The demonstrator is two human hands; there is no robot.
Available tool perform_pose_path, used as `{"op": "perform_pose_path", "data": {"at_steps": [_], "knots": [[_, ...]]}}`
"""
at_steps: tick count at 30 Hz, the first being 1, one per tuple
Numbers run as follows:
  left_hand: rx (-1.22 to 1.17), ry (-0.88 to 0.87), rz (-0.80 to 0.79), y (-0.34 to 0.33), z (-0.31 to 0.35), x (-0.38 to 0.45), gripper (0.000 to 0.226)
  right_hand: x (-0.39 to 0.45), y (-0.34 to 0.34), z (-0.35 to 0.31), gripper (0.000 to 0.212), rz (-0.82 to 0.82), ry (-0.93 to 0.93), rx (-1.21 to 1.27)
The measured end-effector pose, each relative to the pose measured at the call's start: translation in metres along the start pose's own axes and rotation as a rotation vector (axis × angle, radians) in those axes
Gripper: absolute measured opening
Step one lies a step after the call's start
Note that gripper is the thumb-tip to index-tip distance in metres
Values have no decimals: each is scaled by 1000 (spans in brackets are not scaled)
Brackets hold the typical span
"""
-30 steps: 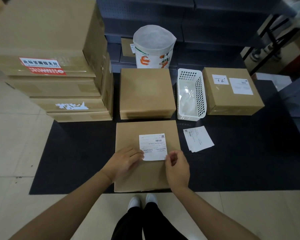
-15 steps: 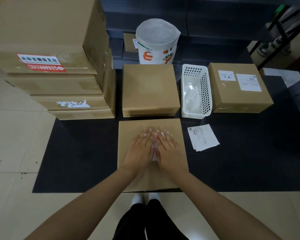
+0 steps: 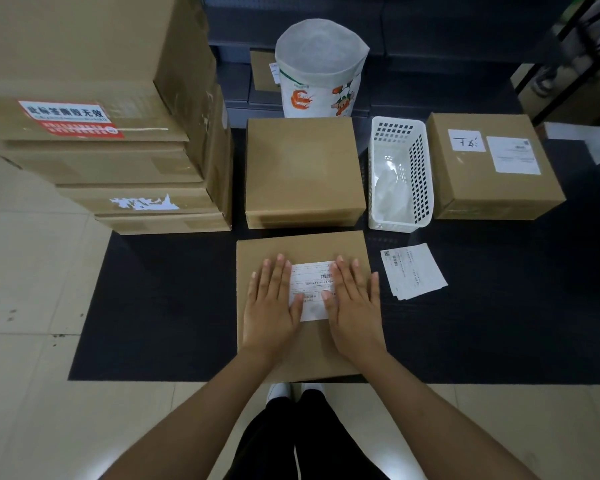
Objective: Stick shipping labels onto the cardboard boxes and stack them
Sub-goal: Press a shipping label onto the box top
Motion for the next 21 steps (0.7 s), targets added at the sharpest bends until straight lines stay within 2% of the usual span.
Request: {"op": "perform_pose_path", "data": {"at_steps": [4, 6, 7, 10, 12, 17, 21], "knots": [[-38, 100, 45, 2, -1, -2, 64, -3, -4, -2, 66, 16, -43, 33], [-75, 51, 23, 5, -2, -3, 65, -3, -1, -1, 68, 53, -66, 71], [-91, -28, -13, 6, 0, -5, 65, -4, 3, -1, 69, 68, -31, 82], [54, -334, -144, -1, 7, -15, 62, -12, 6, -5, 64, 35, 315, -19], [130, -376, -169, -6, 6, -19, 62, -16, 2, -1, 62, -11, 421, -51], [199, -275, -65, -3, 8, -24, 64, -19, -3, 3, 63, -33, 325, -80], [58, 6, 37, -2, -3, -34, 65, -24, -8, 17, 72, -3, 10, -14]]}}
Point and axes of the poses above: each hand's wrist, its own x-axis towards the middle knuckle, its own y-axis out of the back of the hand, z = x × y, the point moved 4 cm from there along x, towards the middle knuckle, and after that the axes turned 11 degrees about -z, right-handed, at the moved point
